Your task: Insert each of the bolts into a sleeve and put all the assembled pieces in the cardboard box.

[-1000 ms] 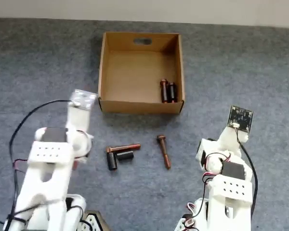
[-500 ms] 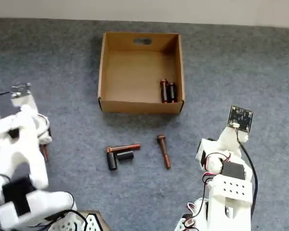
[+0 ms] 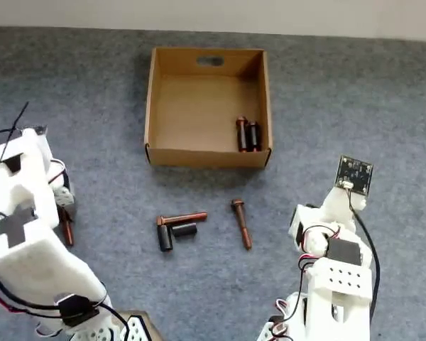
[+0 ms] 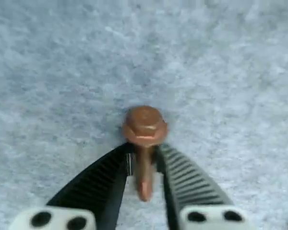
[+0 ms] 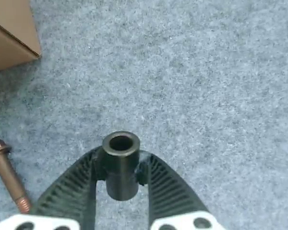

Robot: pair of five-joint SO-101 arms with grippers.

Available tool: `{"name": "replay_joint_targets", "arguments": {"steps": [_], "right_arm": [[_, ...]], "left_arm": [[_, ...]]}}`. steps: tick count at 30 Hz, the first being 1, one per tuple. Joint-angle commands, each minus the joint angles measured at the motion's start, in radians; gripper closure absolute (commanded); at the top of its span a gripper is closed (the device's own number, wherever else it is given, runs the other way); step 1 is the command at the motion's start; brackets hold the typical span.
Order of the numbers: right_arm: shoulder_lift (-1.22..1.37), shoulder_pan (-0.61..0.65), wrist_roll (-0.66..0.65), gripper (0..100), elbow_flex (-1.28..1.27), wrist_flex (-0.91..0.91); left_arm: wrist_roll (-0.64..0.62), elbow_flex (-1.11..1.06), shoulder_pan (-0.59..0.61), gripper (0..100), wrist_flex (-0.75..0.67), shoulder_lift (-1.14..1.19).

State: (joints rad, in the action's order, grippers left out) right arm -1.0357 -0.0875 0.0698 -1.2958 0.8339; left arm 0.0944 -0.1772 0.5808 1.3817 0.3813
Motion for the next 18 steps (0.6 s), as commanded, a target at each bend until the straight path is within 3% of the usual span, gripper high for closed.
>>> {"name": "replay_joint_targets", "arguments": {"steps": [1,18], "right_arm": [[-0.019,-0.005,0.005,99.2,0.004,-0.018],[-0.019,-0.005,0.005,99.2,0.004,-0.018]], "left_arm": [[-0.009,0.042,0.008,79,0.002,0.004],[-0.008,0.07,-0.031,85,-0.041,0.015]]}}
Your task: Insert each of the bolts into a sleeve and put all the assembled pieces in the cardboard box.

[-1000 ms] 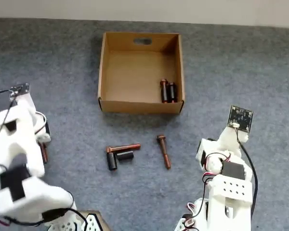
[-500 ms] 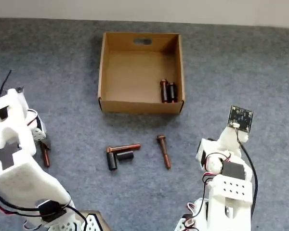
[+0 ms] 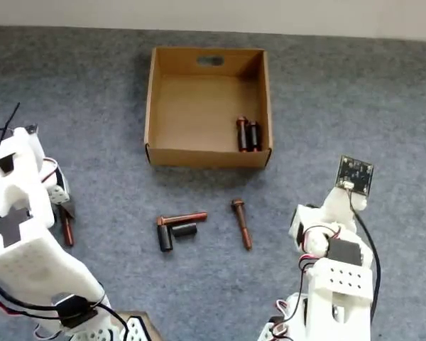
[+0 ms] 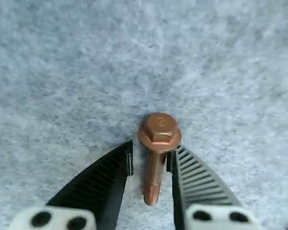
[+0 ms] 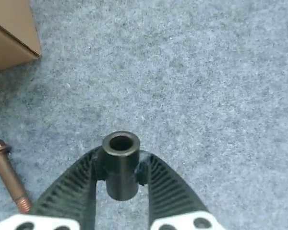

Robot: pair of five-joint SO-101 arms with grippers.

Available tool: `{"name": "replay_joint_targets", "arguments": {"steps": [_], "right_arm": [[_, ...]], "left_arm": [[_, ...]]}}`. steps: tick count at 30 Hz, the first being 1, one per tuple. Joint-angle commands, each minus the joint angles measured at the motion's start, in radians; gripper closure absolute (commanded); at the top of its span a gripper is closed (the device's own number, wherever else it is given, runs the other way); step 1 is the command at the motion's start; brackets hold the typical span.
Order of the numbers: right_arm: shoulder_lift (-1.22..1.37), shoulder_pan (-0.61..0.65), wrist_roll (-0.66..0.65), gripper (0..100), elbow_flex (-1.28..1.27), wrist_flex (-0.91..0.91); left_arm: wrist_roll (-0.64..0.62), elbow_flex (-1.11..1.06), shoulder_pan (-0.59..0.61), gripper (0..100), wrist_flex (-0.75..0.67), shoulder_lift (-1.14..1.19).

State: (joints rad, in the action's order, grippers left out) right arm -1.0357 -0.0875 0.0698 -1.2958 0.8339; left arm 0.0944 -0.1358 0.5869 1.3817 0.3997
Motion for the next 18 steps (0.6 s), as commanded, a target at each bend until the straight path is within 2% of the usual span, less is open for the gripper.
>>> {"name": "replay_joint_targets", "arguments": {"steps": [1,4,8,12,18], "right_arm": [[-0.019,-0.005,0.005,99.2,0.004,-0.018],[-0.019,-0.005,0.005,99.2,0.004,-0.018],[-0.019,-0.005,0.005,99.2,0.004,-0.018],[-0.019,-0.005,0.005,99.2,0.004,-0.018],[-0.021,0.021,0.008,99.2,0.012,0.012]], "left_arm": [[-0.008,0.024,-0.047,85,-0.041,-0.004],[-0.008,0.028,-0.067,87,-0.041,-0.005],[-0.008,0.031,-0.087,100,-0.035,-0.015],[-0.005,0.082,-0.076,99,-0.031,-0.016],[-0.002,0.134,-0.019,99,0.078,-0.125]]}}
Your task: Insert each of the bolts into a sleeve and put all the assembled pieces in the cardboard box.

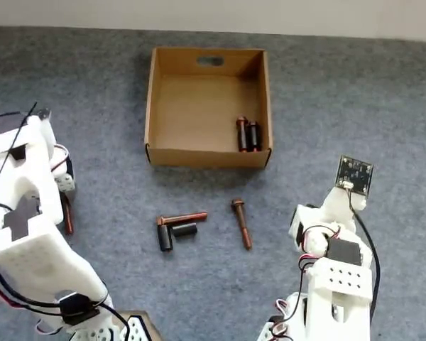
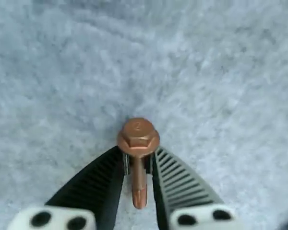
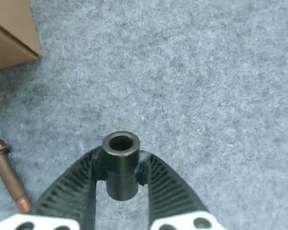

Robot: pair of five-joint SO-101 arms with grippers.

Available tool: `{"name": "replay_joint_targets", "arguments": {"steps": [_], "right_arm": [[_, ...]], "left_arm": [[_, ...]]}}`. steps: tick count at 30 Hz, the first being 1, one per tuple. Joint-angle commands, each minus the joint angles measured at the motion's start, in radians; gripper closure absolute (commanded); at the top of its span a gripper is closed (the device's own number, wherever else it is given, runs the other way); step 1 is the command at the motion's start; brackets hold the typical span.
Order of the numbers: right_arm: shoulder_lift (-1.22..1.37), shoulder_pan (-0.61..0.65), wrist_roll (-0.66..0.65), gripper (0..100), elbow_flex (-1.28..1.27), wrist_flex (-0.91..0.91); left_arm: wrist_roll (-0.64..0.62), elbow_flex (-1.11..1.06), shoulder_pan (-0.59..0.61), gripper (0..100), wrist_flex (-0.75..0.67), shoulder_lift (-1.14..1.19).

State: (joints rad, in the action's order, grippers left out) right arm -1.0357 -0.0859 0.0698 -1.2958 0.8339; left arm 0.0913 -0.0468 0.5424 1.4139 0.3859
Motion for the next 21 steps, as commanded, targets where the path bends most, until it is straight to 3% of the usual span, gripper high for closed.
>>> {"name": "replay_joint_targets", "arguments": {"steps": [1,8,13,16,21], "right_arm": [[-0.028,0.047,0.009,99.2,0.013,0.038],[-0.318,0.298,-0.005,99.2,0.022,0.105],[-0.553,0.489,-0.144,99.2,0.019,0.09],[-0.645,0.599,-0.147,99.2,-0.027,-0.022],[-0.667,0.627,-0.147,99.2,-0.143,-0.344]], "left_arm": [[0.002,0.042,0.03,99,0.058,-0.148],[0.002,-0.133,0.01,99,0.054,-0.444],[0.002,-0.232,-0.064,99,0.055,-0.636],[-0.005,-0.274,-0.16,99,0.055,-0.75],[-0.074,-0.285,-0.308,99,0.063,-0.94]]}}
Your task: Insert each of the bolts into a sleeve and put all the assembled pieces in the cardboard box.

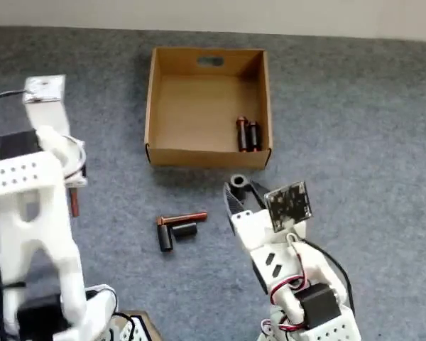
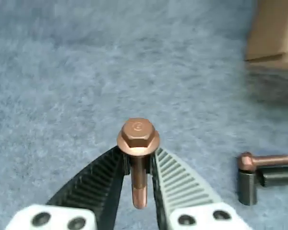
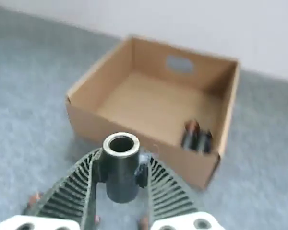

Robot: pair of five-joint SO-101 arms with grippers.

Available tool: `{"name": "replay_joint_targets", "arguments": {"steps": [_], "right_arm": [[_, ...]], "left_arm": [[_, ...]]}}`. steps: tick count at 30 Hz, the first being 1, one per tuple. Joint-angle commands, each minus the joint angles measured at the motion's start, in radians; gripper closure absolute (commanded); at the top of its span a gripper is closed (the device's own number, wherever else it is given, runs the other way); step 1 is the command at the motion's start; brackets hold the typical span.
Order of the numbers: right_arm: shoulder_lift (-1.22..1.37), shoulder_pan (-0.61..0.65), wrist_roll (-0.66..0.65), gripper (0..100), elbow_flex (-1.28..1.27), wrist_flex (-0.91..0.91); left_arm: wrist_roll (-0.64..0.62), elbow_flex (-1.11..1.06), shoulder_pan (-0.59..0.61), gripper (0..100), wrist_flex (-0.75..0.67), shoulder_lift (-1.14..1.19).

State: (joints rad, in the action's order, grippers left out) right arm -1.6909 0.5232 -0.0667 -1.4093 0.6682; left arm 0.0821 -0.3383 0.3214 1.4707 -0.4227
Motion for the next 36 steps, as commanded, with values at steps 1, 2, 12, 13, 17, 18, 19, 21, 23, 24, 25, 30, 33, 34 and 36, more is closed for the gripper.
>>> {"name": "replay_joint_targets", "arguments": {"steps": [1,2,12,13,17,18,19,21,23,24,25,30,33,34,36], "right_arm": [[-0.002,0.018,-0.011,99.2,-0.05,-0.225],[0.005,0.018,-0.011,99.2,-0.068,-0.257],[0.022,0.018,-0.009,99.2,-0.125,-0.278],[0.022,0.016,-0.009,99.2,-0.125,-0.278],[0.022,0.015,-0.009,99.2,-0.127,-0.277],[0.022,0.015,0.0,99.2,-0.127,-0.271],[0.022,0.012,0.029,99.2,-0.125,-0.254],[0.022,0.012,0.091,99.2,-0.12,-0.231],[0.022,0.012,0.117,99.2,-0.12,-0.229],[0.022,0.012,0.115,99.2,-0.12,-0.229],[0.022,0.012,0.115,99.2,-0.12,-0.229],[0.022,0.012,0.115,99.2,-0.124,-0.229],[0.022,0.012,0.115,99.2,-0.124,-0.229],[0.022,0.012,0.115,99.2,-0.124,-0.229],[0.022,0.012,0.115,99.2,-0.125,-0.229]], "left_arm": [[-0.117,0.012,-0.107,99,0.006,-0.168],[-0.176,0.015,-0.127,99,-0.002,-0.203],[-0.471,0.01,-0.506,99,-0.384,-0.521],[-0.47,-0.007,-0.558,99,-0.423,-0.536],[-0.466,-0.137,-0.7,99,-0.574,-0.572],[-0.466,-0.176,-0.717,99,-0.615,-0.576],[-0.466,-0.214,-0.733,99,-0.657,-0.582],[-0.466,-0.285,-0.76,99,-0.733,-0.602],[-0.466,-0.355,-0.796,99,-0.799,-0.636],[-0.466,-0.387,-0.816,99,-0.822,-0.654],[-0.466,-0.421,-0.835,99,-0.842,-0.673],[-0.466,-0.539,-0.903,99,-0.895,-0.739],[-0.465,-0.588,-0.909,99,-0.937,-0.74],[-0.465,-0.604,-0.908,99,-0.95,-0.74],[-0.433,-0.63,-0.908,99,-0.961,-0.74]]}}
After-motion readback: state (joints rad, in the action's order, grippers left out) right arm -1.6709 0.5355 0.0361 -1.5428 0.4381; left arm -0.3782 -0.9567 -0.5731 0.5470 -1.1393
